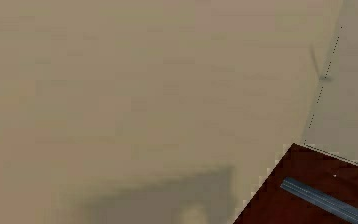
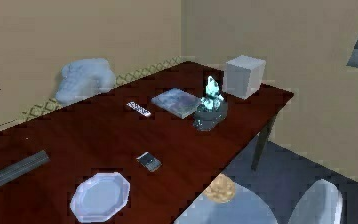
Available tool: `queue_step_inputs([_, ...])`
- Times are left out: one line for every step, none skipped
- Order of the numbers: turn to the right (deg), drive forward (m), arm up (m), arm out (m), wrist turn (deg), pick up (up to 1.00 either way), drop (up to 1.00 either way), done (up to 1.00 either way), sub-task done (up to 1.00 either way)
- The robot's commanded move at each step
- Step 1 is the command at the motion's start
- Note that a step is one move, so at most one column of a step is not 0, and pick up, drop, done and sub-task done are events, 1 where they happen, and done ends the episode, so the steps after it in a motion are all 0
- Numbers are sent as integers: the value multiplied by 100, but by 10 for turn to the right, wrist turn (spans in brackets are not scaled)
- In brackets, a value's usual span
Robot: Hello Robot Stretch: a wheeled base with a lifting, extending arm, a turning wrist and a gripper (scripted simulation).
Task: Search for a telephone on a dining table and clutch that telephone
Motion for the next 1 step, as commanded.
queue_step_inputs([0, 0, 36, 0, 0, 0, 0, 0, 0])
